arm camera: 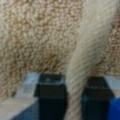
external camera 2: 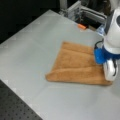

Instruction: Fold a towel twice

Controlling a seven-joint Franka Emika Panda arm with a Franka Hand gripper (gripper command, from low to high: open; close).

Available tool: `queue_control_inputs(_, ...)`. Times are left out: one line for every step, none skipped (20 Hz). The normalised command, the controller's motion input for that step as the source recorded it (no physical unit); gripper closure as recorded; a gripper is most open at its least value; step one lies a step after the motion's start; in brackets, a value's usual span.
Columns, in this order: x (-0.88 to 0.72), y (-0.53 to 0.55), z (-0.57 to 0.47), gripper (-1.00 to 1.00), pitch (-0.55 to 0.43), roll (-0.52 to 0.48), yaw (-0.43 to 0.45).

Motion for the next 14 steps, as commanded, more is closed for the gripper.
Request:
queue_control_inputs(-0.3, -0.05, 0.0, 1.0, 0.067, 0.005, -0.059)
queue_control_inputs(-0.29, -0.05, 0.01, 1.0, 0.066, 0.013, -0.06)
queue_control_inputs(-0.31, -0.05, 0.02, 1.0, 0.083, 0.026, -0.056)
queue_control_inputs(-0.32, -0.04, 0.01, 1.0, 0.083, 0.036, -0.057)
queue_control_inputs(-0.3, -0.04, 0.01, 1.0, 0.077, 0.044, -0.061)
queue_control_inputs(-0.31, -0.05, 0.01, 1.0, 0.072, 0.055, -0.061)
queue_control_inputs(-0.34, -0.06, 0.0, 1.0, 0.067, 0.063, -0.058)
queue_control_inputs(-0.38, -0.08, -0.01, 1.0, 0.07, 0.074, -0.048)
queue_control_inputs(-0.38, -0.09, -0.02, 1.0, 0.065, 0.081, -0.046)
queue_control_inputs(-0.38, -0.1, -0.02, 1.0, 0.057, 0.086, -0.046)
queue_control_inputs(-0.36, -0.1, -0.02, 1.0, 0.046, 0.091, -0.045)
queue_control_inputs(-0.37, -0.11, -0.03, 1.0, 0.046, 0.094, -0.031)
queue_control_inputs(-0.35, -0.1, -0.03, 1.0, 0.037, 0.099, -0.029)
queue_control_inputs(-0.36, -0.1, -0.04, 1.0, 0.032, 0.104, -0.024)
